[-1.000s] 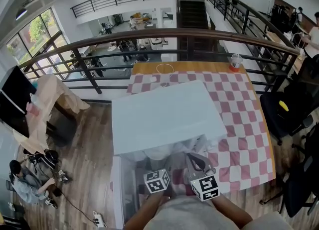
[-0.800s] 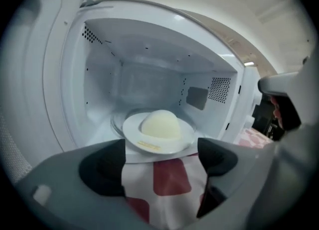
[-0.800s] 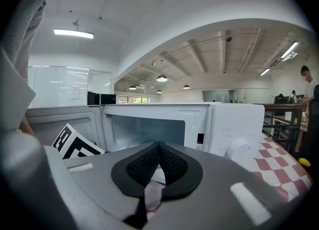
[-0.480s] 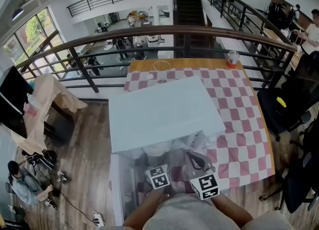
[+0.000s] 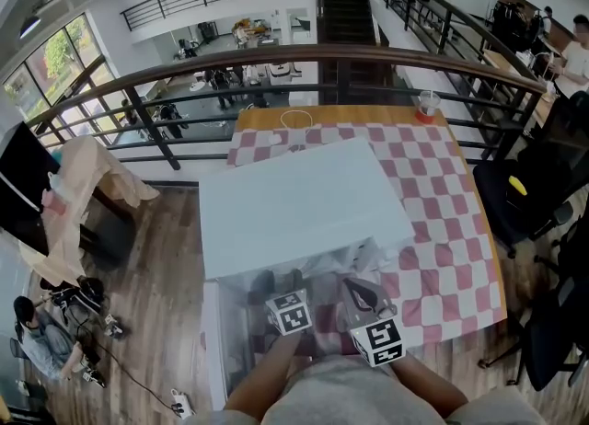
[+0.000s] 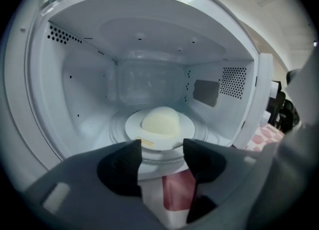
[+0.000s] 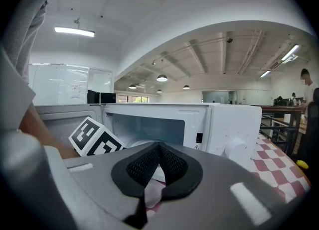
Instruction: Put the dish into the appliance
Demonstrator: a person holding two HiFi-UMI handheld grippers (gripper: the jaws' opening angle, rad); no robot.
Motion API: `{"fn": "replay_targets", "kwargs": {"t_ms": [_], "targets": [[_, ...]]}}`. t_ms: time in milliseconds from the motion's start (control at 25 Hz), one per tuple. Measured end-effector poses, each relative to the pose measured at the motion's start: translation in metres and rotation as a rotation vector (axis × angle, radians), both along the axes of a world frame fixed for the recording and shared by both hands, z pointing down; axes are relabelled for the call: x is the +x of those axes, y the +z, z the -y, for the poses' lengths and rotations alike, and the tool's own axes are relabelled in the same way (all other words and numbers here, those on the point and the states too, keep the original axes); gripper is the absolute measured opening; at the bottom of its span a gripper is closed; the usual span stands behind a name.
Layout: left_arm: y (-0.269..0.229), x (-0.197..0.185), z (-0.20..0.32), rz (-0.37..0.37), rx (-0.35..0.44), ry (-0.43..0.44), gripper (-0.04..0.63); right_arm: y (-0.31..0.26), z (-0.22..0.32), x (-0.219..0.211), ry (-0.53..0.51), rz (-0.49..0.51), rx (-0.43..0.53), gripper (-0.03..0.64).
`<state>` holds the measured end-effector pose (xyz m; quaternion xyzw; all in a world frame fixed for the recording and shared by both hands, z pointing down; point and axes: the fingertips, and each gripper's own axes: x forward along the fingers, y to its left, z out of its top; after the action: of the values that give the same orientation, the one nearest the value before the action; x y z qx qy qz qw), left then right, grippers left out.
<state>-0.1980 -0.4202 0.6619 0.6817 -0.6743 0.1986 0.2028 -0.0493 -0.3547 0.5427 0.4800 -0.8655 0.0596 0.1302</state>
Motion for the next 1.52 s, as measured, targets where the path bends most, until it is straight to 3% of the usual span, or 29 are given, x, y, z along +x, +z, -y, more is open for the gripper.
{"fn": "replay_targets", "kwargs": {"t_ms": [40, 120, 160, 360, 680, 1000, 1360, 1520], "targets": [[-0.001, -0.002, 0.002, 0.012, 0.003, -0.006, 0.236, 0.0, 0.0, 0.0, 0.0, -0.001, 0.0, 0.0], [-0.004, -0.007, 0.005, 0.047, 0.01, -0.022, 0.029, 0.0, -0.001, 0.001, 0.0, -0.003, 0.0, 0.0], [-0.003, -0.009, 0.007, 0.054, 0.009, -0.022, 0.011, 0.0, -0.002, 0.001, 0.001, -0.004, 0.0, 0.0], [-0.004, -0.014, 0.009, -0.003, -0.003, -0.034, 0.011, 0.002, -0.003, 0.008, 0.017, -0.007, -0.005, -0.002], [-0.023, -0.005, -0.015, -0.044, 0.058, -0.055, 0.011, 0.0, -0.012, 0.004, 0.008, -0.006, -0.003, 0.0], [-0.053, 0.01, -0.048, -0.084, 0.138, -0.01, 0.011, -0.001, -0.02, 0.004, -0.001, -0.007, 0.0, -0.001], [-0.059, 0.021, -0.081, -0.184, 0.154, 0.035, 0.011, 0.001, -0.034, 0.008, -0.019, -0.015, -0.015, 0.0], [-0.067, 0.03, -0.101, -0.178, 0.167, 0.054, 0.011, 0.003, -0.049, 0.02, -0.018, -0.027, -0.021, 0.0]]}}
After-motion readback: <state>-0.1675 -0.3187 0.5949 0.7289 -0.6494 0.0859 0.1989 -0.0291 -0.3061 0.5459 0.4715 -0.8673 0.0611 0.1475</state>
